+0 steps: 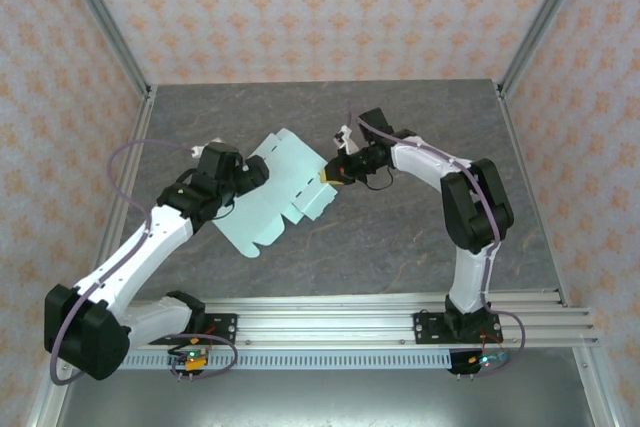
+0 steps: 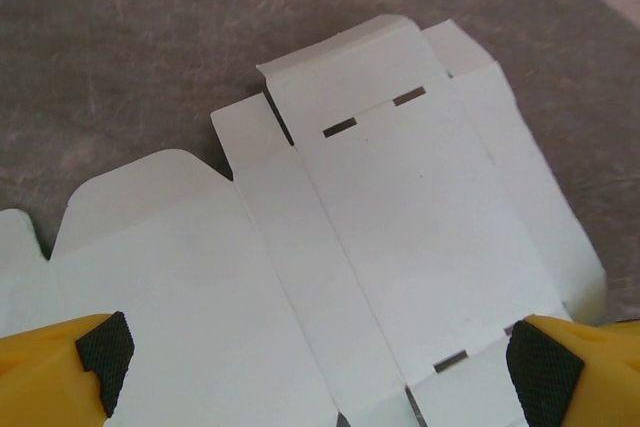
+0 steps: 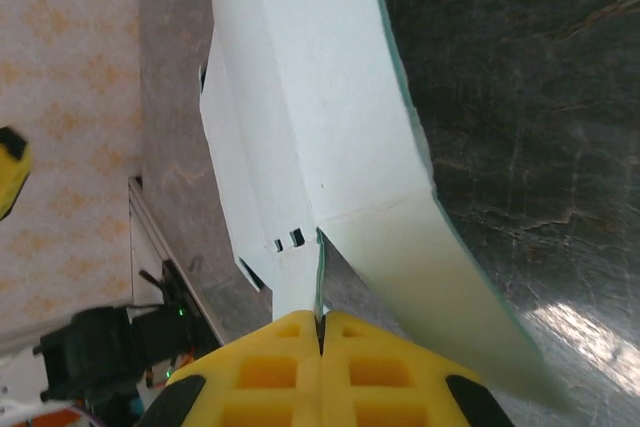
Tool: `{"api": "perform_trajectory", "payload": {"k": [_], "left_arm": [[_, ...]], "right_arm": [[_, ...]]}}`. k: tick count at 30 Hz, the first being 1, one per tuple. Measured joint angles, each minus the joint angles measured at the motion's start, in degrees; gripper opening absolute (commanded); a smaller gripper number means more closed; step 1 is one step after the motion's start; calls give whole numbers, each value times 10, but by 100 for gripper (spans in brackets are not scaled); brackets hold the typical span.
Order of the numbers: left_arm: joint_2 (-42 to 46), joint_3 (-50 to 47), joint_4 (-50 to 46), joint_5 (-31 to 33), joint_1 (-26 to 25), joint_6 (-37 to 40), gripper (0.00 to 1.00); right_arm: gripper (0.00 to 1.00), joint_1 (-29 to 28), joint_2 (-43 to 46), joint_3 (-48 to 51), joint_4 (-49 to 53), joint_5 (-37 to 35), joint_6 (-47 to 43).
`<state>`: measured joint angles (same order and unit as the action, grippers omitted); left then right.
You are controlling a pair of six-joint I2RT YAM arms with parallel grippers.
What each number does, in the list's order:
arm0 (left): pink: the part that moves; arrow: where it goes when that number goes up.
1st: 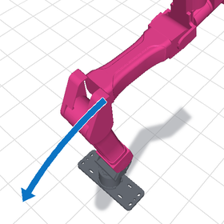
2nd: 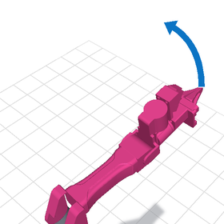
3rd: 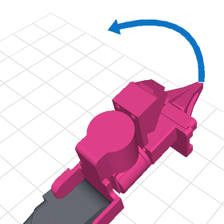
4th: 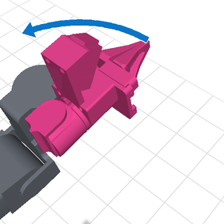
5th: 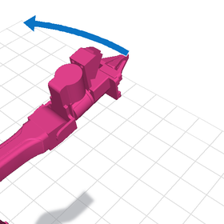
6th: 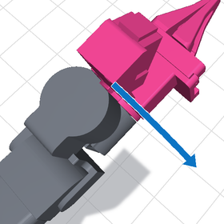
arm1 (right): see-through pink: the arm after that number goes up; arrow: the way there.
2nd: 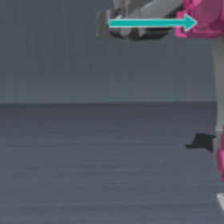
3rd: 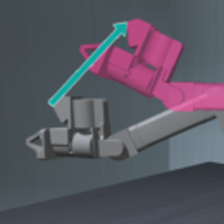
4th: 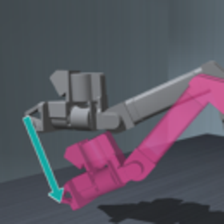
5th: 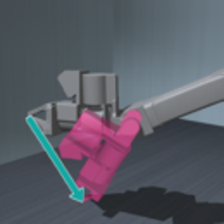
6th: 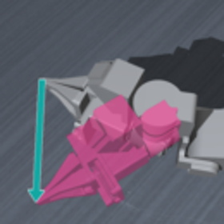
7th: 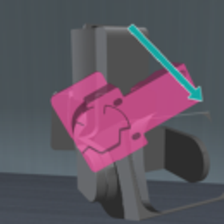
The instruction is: Fold the paper box
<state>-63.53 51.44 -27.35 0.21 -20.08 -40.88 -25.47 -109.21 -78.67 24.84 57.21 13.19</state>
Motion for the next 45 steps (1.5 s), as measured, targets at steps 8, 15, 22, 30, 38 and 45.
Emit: {"api": "perform_trajectory", "payload": {"k": [8,15,22,30,38,45], "left_arm": [[38,-42,154,-94,-8,154,100],[20,-151,369,-148,-94,375,100],[1,-215,491,-133,-186,587,100],[-83,-166,557,-24,-227,750,99],[-189,-101,582,30,-257,869,96],[-237,-32,594,88,-257,898,78]], "right_arm": [[0,0,98,-26,38,-81,114],[0,10,137,-58,57,-97,259],[0,24,146,-67,93,-125,352],[0,25,147,-68,102,-148,410],[0,25,156,-46,92,-169,461],[0,25,182,-37,84,-175,479]]}}
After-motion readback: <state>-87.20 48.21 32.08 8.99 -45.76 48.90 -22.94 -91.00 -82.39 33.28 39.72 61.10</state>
